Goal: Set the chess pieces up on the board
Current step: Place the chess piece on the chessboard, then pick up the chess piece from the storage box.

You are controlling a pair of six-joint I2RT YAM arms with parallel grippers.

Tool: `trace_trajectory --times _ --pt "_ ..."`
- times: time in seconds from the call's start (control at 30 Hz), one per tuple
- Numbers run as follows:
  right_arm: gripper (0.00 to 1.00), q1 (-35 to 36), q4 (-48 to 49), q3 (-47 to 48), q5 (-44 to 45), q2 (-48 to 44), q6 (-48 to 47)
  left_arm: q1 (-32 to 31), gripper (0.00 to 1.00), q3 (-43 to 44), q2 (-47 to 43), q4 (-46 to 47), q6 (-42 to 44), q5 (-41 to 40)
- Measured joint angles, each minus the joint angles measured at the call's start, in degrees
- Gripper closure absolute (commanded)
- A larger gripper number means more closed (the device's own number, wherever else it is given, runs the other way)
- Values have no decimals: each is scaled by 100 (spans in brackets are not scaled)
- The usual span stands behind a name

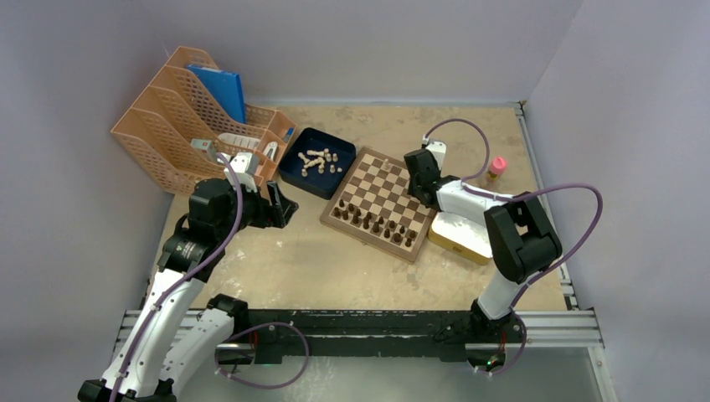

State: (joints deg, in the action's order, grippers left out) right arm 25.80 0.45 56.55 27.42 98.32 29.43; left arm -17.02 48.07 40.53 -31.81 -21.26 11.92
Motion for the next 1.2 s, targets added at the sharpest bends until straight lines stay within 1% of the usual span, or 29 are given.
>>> trace_trajectory --times 0.17,0.5,0.63,0.8,0.93,1.1,1.2 --pt "67 0 4 0 -2 33 2 0 19 0 0 2 0 0" --pt "60 0 -4 0 7 66 17 0 19 0 -4 2 0 0" --pt "58 0 -166 11 11 0 26 0 19 0 -4 0 0 0" --pt "58 0 -549 37 13 -382 39 0 19 0 -4 0 0 0" --pt "59 0 -785 262 -11 -820 39 0 19 0 -22 0 0 -15" --pt "60 28 -726 638 -332 -1196 -31 0 19 0 -50 0 0 -48" --pt "60 160 -636 920 -490 -1209 -109 0 19 0 -59 0 0 -74"
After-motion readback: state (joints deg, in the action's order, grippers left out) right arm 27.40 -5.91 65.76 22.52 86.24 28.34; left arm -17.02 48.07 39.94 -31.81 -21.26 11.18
